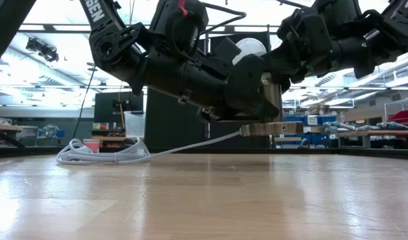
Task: Screw lightbulb
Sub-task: Insert the white lightbulb into the silver lamp
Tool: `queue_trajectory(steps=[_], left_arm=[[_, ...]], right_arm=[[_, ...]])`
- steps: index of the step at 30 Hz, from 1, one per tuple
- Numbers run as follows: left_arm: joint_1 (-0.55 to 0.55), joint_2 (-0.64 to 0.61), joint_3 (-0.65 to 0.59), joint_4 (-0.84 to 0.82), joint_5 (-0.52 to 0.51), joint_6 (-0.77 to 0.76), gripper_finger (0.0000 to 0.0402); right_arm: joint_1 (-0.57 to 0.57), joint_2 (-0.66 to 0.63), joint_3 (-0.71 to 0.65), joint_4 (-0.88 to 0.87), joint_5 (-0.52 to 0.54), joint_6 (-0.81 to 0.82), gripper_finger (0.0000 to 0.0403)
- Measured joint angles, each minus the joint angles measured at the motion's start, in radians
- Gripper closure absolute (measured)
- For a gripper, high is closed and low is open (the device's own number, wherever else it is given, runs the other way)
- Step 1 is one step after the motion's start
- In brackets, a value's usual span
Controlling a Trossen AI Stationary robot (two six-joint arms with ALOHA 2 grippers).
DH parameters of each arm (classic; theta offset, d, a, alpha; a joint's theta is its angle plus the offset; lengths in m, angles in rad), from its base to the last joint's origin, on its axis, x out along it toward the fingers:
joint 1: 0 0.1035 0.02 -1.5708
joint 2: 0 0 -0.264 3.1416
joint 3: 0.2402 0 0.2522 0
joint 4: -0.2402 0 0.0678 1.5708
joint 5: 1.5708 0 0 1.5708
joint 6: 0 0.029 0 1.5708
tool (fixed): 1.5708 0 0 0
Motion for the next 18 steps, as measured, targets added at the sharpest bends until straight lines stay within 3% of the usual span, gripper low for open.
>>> queue_trajectory(steps=[8, 14, 18], left_arm=[[-0.001, 0.000, 0.000, -0.001, -0.002, -0.002, 0.0213], [-0.008, 0.000, 0.000, 0.011, -0.061, -0.025, 0.0213], [-0.013, 0.000, 0.000, 0.080, -0.088, -0.017, 0.0213]], right_arm=[[0.000, -0.008, -0.001, 0.005, 0.000, 0.000, 0.0198], [0.007, -0.058, -0.003, 0.016, 0.002, -0.004, 0.0209], [0.043, -0.045, -0.027, 0.066, 0.066, -0.005, 0.0214]])
